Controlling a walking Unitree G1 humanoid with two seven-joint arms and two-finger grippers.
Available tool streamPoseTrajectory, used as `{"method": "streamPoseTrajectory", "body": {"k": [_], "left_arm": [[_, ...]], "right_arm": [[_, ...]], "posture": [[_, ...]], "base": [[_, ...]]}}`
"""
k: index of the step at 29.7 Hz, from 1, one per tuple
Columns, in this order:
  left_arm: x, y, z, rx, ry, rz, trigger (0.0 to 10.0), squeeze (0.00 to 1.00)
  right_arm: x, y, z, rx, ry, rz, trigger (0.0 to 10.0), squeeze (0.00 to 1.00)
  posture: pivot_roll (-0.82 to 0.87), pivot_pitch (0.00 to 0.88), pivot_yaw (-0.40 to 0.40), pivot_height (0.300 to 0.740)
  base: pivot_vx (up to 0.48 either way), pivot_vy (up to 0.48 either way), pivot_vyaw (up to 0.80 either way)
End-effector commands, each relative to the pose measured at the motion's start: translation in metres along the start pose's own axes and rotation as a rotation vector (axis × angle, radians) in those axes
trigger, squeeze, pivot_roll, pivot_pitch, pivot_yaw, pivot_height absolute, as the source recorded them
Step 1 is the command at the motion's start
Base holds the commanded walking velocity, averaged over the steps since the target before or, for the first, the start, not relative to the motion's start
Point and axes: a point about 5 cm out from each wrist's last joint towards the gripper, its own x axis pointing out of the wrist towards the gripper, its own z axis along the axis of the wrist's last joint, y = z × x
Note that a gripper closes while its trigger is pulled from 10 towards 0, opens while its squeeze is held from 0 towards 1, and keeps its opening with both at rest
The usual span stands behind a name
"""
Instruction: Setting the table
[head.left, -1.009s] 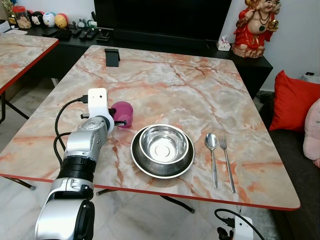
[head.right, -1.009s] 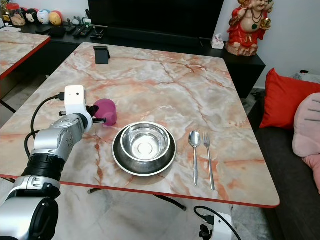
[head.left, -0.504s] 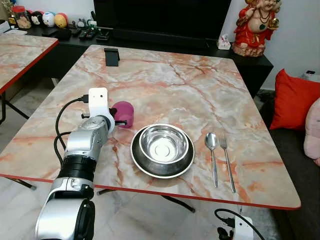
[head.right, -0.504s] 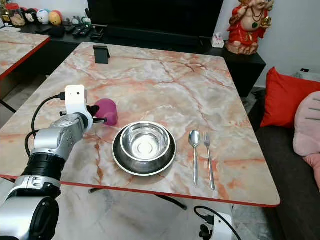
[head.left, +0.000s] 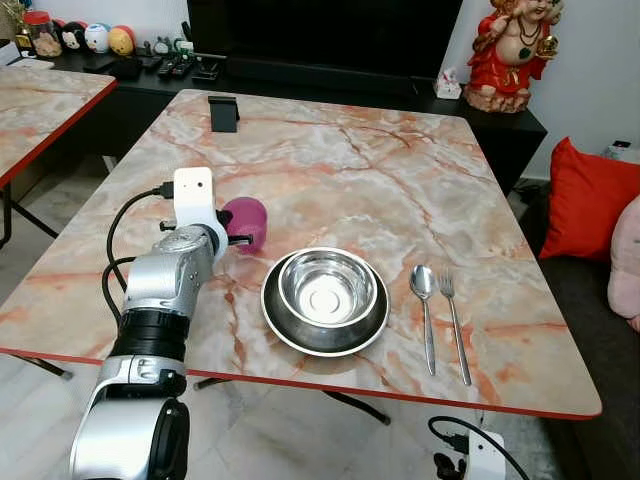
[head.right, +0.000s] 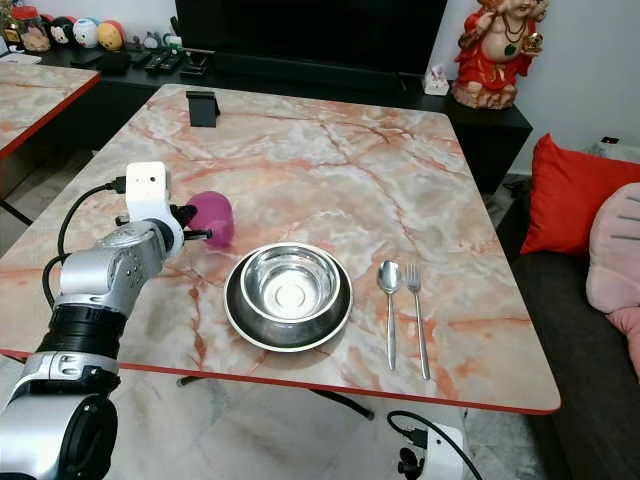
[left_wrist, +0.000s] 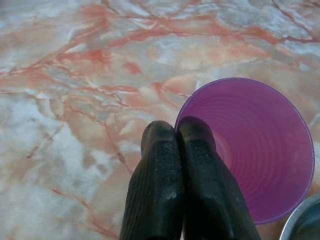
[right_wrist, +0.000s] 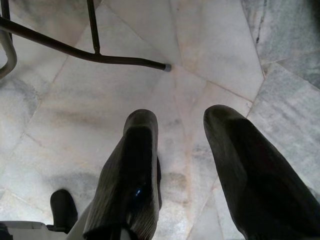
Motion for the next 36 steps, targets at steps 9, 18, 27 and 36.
{"method": "streamPoseTrajectory", "body": {"k": [9,18,27,36], "left_arm": [[-0.005,-0.003,-0.018,-0.026,0.084,-0.020,10.0,0.00],[-0.006,-0.004,-0.016,-0.036,0.079,-0.021,10.0,0.97],[-0.007,-0.004,-0.007,-0.014,0.036,-0.009,10.0,0.00],[-0.009,-0.009,0.007,-0.004,-0.021,-0.013,10.0,0.00]], "right_arm": [[-0.001,-0.003,-0.003,-0.006,0.022,-0.012,10.0,0.00],[-0.001,-0.002,-0.003,-0.008,0.021,-0.011,10.0,0.00],[-0.001,-0.003,-0.003,-0.009,0.020,-0.011,10.0,0.00],[-0.001,-0.004,-0.003,-0.007,0.020,-0.013,10.0,0.00]], "posture": [[0.07,0.000,-0.078,0.724],[0.07,0.000,-0.080,0.724],[0.07,0.000,-0.082,0.724],[0.07,0.000,-0.080,0.724]], "base": [[0.000,0.000,0.00],[0.000,0.000,0.00],[0.000,0.000,0.00],[0.000,0.000,0.00]]}}
